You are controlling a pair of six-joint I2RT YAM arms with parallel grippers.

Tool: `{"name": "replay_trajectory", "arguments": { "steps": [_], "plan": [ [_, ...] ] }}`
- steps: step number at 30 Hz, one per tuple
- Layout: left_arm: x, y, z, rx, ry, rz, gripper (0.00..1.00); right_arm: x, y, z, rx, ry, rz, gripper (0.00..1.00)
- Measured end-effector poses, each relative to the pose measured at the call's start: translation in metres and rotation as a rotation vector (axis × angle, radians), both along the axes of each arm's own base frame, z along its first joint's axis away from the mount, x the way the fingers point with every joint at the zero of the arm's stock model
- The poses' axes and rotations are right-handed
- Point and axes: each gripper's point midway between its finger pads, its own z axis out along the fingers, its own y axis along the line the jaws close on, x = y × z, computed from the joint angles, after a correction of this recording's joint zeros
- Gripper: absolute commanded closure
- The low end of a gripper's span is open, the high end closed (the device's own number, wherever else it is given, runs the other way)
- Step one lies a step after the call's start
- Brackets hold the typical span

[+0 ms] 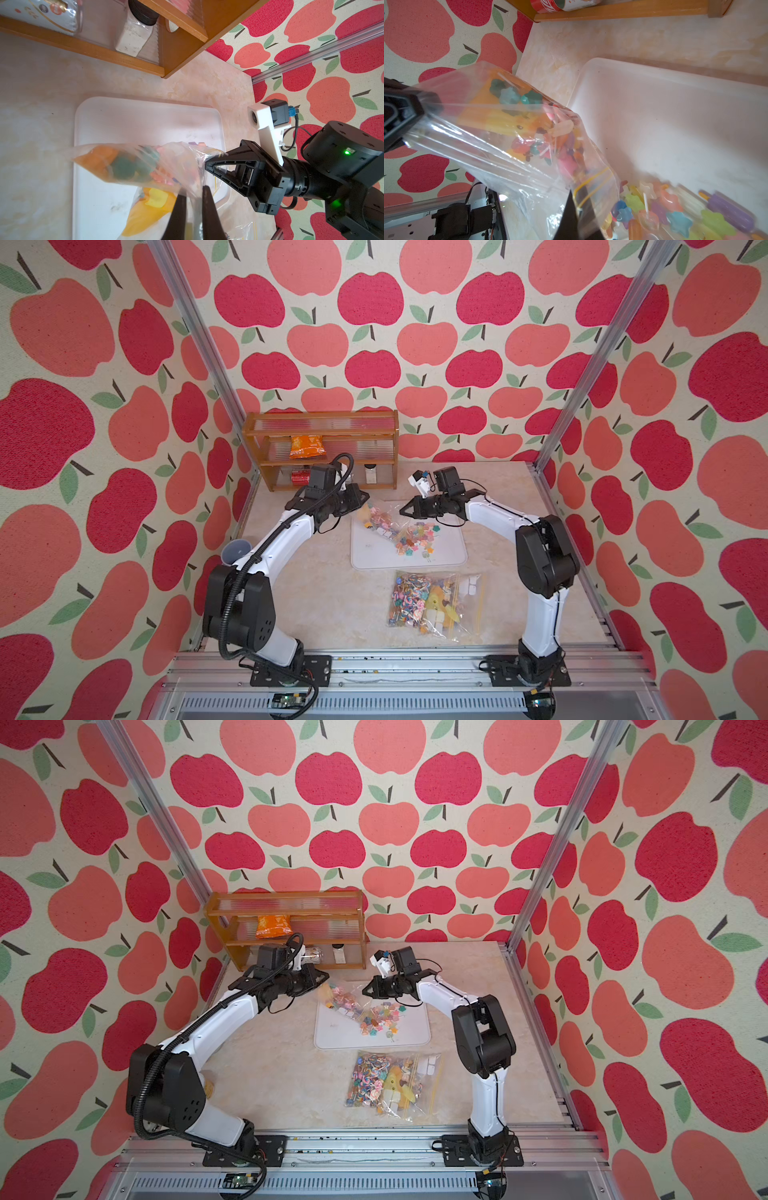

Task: Pour candies out of the ziploc bag
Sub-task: 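Pour the candies out of the ziploc bag onto the tray.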

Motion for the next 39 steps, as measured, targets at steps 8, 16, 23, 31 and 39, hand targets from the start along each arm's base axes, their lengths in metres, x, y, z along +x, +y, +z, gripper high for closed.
{"name": "replay_trajectory", "arguments": {
  "steps": [8, 16, 23, 31, 39],
  "plan": [
    [-0.001, 0.001, 0.003, 0.005, -0.003, -0.002, 1.0, 0.0, 0.002, 0.004, 0.002, -0.005, 0.002, 1.0],
    [0.0, 0.003, 0.01, 0.011, -0.025, 0.0, 1.0, 0.003, 0.005, 0.009, 0.01, -0.018, 0.005, 1.0],
    [0.0, 0.006, 0.013, 0.027, -0.034, 0.004, 1.0, 0.002, 0.008, 0.009, 0.01, -0.022, 0.009, 1.0],
    [0.002, 0.009, 0.018, 0.04, -0.045, 0.005, 1.0, 0.007, 0.011, 0.016, 0.017, -0.033, 0.01, 1.0],
    [0.004, 0.014, 0.019, 0.042, -0.05, 0.015, 1.0, 0.01, 0.013, 0.021, 0.02, -0.04, 0.01, 1.0]
  ]
}}
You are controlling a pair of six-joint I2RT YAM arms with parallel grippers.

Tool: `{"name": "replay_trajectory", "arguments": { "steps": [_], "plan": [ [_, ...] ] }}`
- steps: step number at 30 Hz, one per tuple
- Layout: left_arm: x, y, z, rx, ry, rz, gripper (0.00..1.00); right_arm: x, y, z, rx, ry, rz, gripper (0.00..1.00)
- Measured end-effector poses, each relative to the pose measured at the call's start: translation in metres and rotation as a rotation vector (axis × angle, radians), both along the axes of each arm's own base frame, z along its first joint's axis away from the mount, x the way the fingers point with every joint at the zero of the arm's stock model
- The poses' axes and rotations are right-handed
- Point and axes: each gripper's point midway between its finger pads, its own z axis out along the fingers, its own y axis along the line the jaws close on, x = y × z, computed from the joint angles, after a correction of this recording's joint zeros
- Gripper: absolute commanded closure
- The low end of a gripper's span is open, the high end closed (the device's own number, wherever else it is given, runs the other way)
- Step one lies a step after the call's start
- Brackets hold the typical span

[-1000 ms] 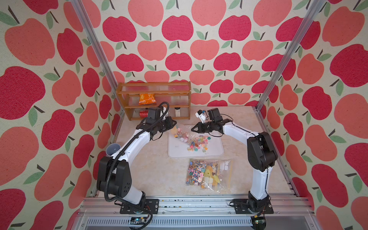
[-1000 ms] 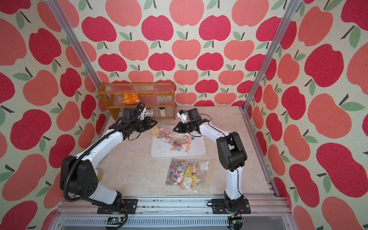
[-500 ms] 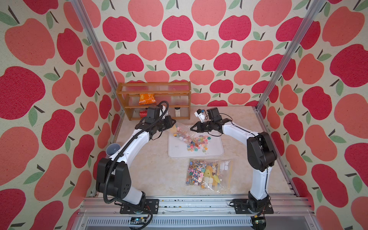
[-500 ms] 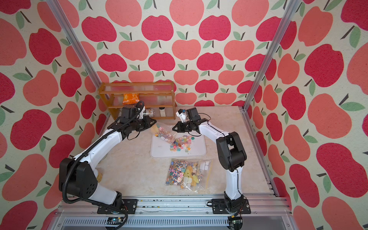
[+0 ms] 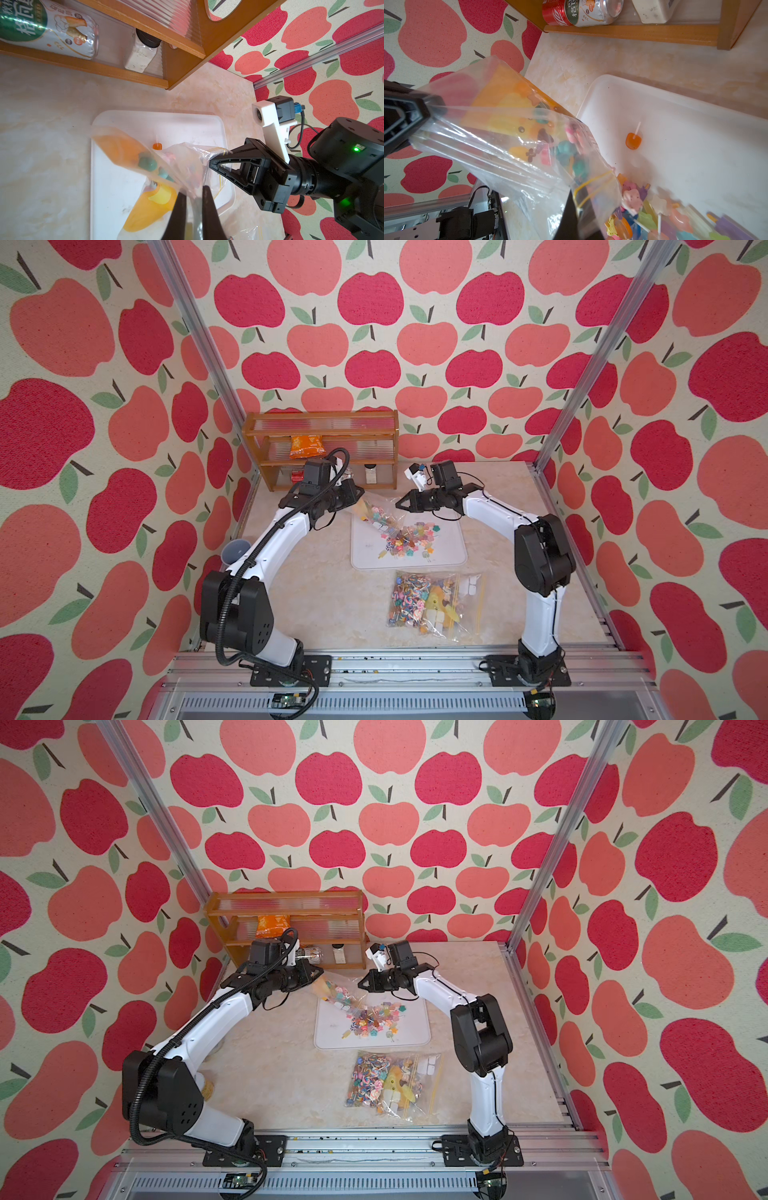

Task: Pour candies out of the ziploc bag
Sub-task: 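Pour the candies out of the ziploc bag onto the tray.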

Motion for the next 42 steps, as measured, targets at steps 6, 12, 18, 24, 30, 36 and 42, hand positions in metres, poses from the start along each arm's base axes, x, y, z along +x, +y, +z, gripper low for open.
{"name": "replay_trajectory", "arguments": {
  "steps": [6, 12, 18, 24, 30, 36, 42],
  "plan": [
    [0.002, 0.002, 0.003, 0.001, -0.007, 0.003, 1.0, 0.002, 0.002, 0.003, 0.005, -0.005, 0.002, 1.0],
    [0.002, 0.004, 0.004, 0.008, -0.014, 0.0, 1.0, 0.002, 0.002, 0.004, 0.007, -0.006, 0.003, 1.0],
    [0.003, 0.005, 0.004, 0.008, -0.013, 0.004, 1.0, 0.002, 0.002, 0.004, 0.007, -0.006, 0.003, 1.0],
    [0.003, 0.007, 0.003, 0.005, -0.01, 0.005, 1.0, 0.001, 0.003, 0.005, 0.01, -0.006, 0.007, 1.0],
    [0.003, 0.008, 0.005, 0.001, -0.013, 0.006, 1.0, 0.0, 0.005, 0.005, 0.012, -0.008, 0.012, 1.0],
    [0.0, 0.008, 0.006, -0.001, -0.007, 0.002, 1.0, 0.0, 0.007, 0.002, 0.018, -0.004, 0.019, 1.0],
    [-0.005, 0.009, 0.016, -0.006, -0.025, 0.0, 1.0, -0.002, 0.013, 0.003, 0.033, -0.009, 0.036, 1.0]
  ]
}}
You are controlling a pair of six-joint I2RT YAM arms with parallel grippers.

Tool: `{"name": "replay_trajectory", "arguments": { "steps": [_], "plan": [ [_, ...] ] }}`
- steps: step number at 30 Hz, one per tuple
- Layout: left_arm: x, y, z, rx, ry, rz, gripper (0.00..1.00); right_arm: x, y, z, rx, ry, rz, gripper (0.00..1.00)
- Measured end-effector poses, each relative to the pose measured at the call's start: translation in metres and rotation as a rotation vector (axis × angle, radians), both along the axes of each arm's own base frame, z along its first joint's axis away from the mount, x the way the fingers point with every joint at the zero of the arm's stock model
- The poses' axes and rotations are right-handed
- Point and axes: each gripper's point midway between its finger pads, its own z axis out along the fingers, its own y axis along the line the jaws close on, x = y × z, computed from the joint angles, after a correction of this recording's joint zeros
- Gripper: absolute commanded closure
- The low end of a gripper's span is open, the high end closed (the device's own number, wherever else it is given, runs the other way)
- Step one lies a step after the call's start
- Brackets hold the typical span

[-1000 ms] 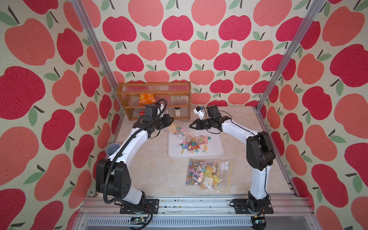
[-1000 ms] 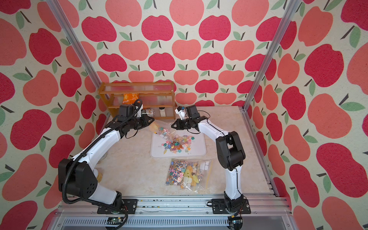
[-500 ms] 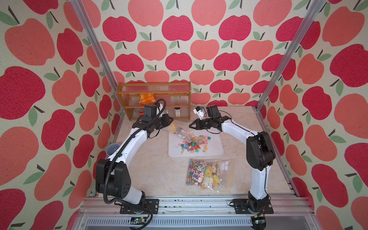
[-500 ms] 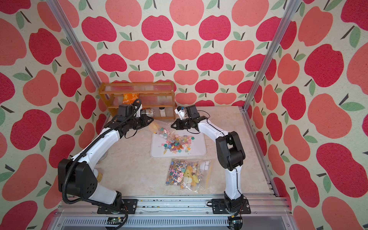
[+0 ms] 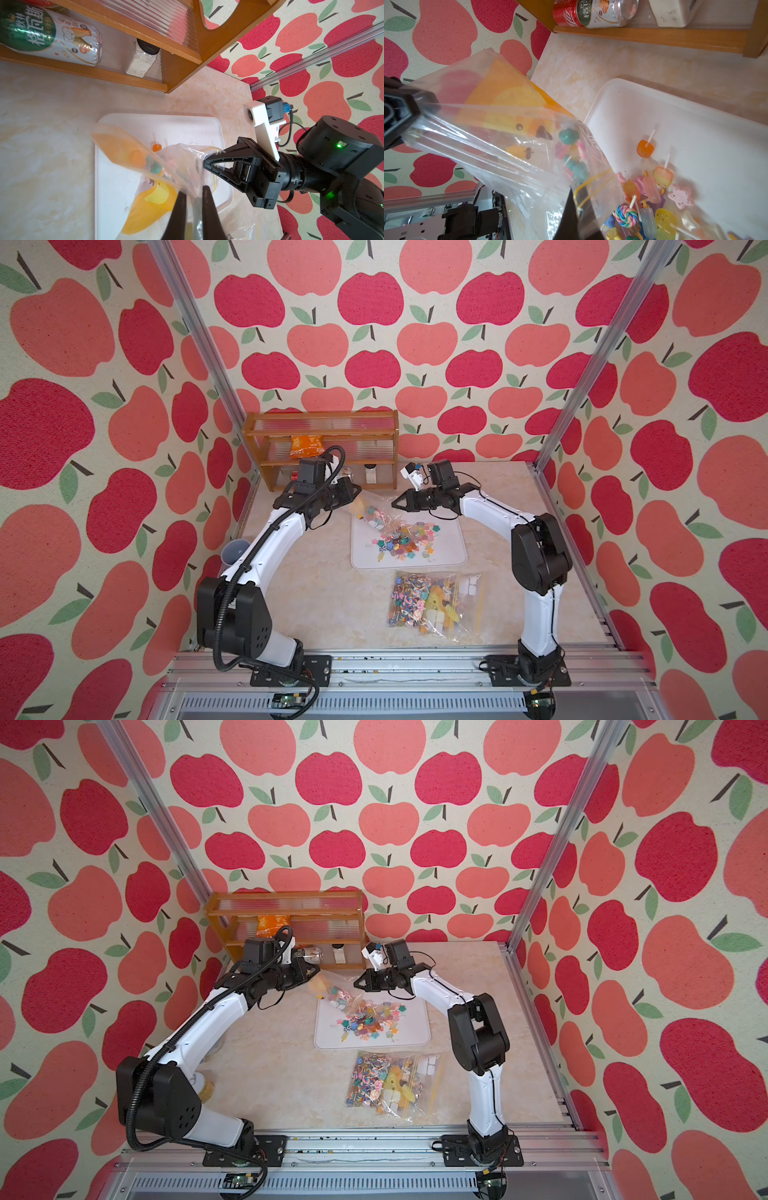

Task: Pour candies out of the ziploc bag
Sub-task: 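Pour the candies out of the ziploc bag onto the tray.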

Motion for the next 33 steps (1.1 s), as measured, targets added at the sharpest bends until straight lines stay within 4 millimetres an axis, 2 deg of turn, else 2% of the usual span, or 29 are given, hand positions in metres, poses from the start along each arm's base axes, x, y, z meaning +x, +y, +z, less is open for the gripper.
{"name": "replay_trajectory", "arguments": {
  "steps": [5, 33],
  "plan": [
    [-0.0034, 0.0009, 0.0066, -0.001, -0.007, 0.001, 1.0, -0.001, 0.0041, 0.0048, 0.012, -0.011, 0.01, 1.0],
    [-0.006, -0.0038, 0.0118, 0.015, -0.013, -0.006, 1.0, -0.0027, 0.0054, 0.0029, 0.014, -0.007, 0.014, 0.99]
  ]
}}
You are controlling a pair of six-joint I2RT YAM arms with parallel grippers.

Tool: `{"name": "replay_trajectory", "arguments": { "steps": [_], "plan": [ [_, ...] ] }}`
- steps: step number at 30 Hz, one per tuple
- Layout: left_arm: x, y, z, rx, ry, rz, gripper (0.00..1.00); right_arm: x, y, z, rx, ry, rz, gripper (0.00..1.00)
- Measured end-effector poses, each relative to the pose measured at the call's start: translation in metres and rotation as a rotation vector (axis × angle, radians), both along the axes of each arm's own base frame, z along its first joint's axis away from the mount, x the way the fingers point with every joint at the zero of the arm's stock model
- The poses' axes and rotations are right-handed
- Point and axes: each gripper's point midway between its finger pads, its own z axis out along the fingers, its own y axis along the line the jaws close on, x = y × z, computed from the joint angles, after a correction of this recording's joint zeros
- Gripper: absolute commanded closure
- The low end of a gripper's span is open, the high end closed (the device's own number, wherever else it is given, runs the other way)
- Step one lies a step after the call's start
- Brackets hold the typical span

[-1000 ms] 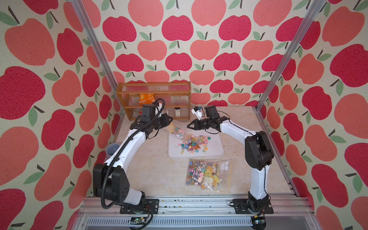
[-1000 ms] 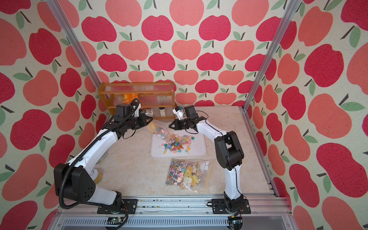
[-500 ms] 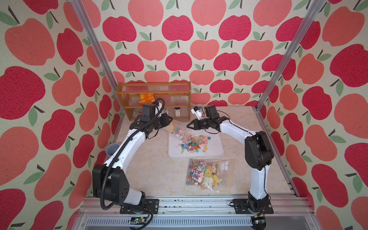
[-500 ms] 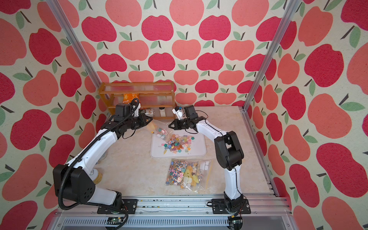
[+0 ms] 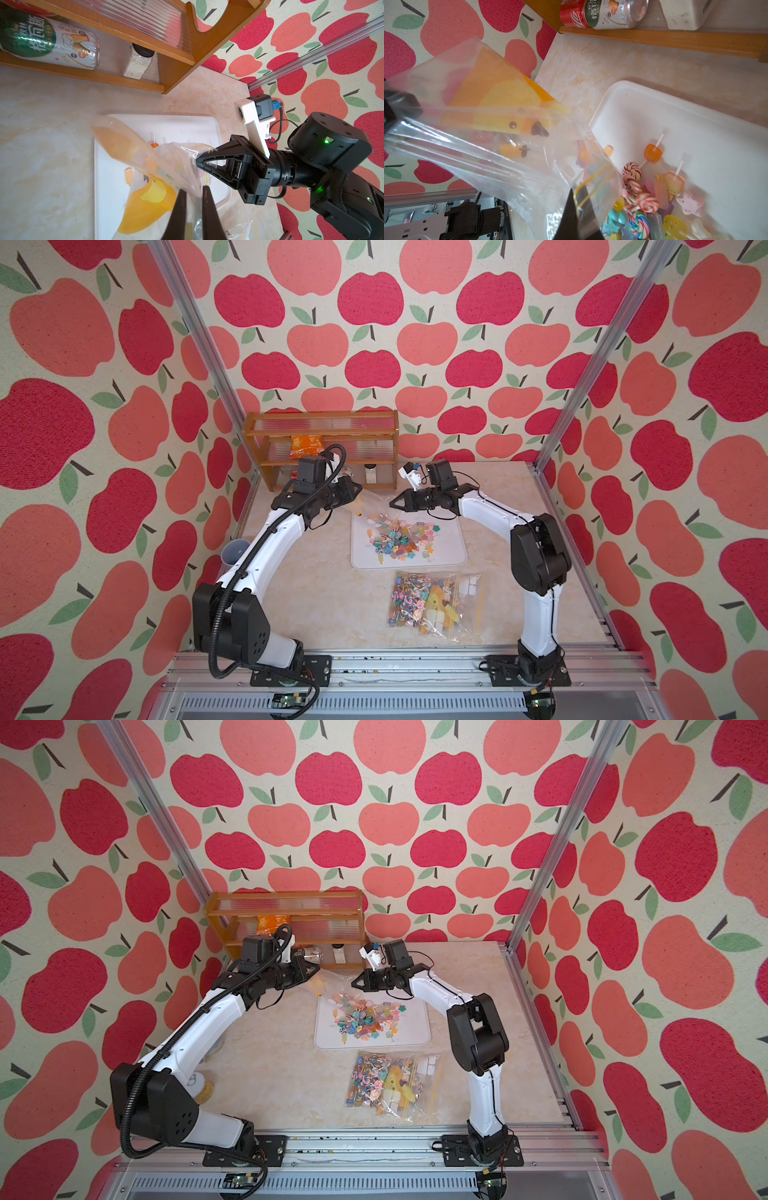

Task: Pour candies out of the ziploc bag
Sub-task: 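Pour the candies out of the ziploc bag onto the tray.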

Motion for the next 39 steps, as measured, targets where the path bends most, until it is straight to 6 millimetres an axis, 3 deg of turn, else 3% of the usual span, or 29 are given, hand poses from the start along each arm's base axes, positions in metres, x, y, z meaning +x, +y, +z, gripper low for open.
{"name": "replay_trajectory", "arguments": {
  "steps": [15, 23, 30, 39],
  "plan": [
    [0.004, -0.002, 0.005, 0.003, -0.011, -0.002, 1.0, 0.002, -0.002, 0.003, 0.005, -0.008, -0.005, 0.99],
    [0.012, -0.007, -0.011, 0.014, 0.021, -0.015, 1.0, 0.007, -0.018, -0.006, -0.007, 0.013, -0.034, 0.99],
    [0.01, -0.022, -0.02, 0.018, 0.038, -0.048, 1.0, 0.008, -0.034, -0.012, -0.01, 0.037, -0.054, 0.99],
    [0.013, -0.053, -0.004, 0.029, 0.0, -0.108, 1.0, 0.007, -0.047, -0.017, 0.002, 0.028, -0.081, 0.99]
  ]
}}
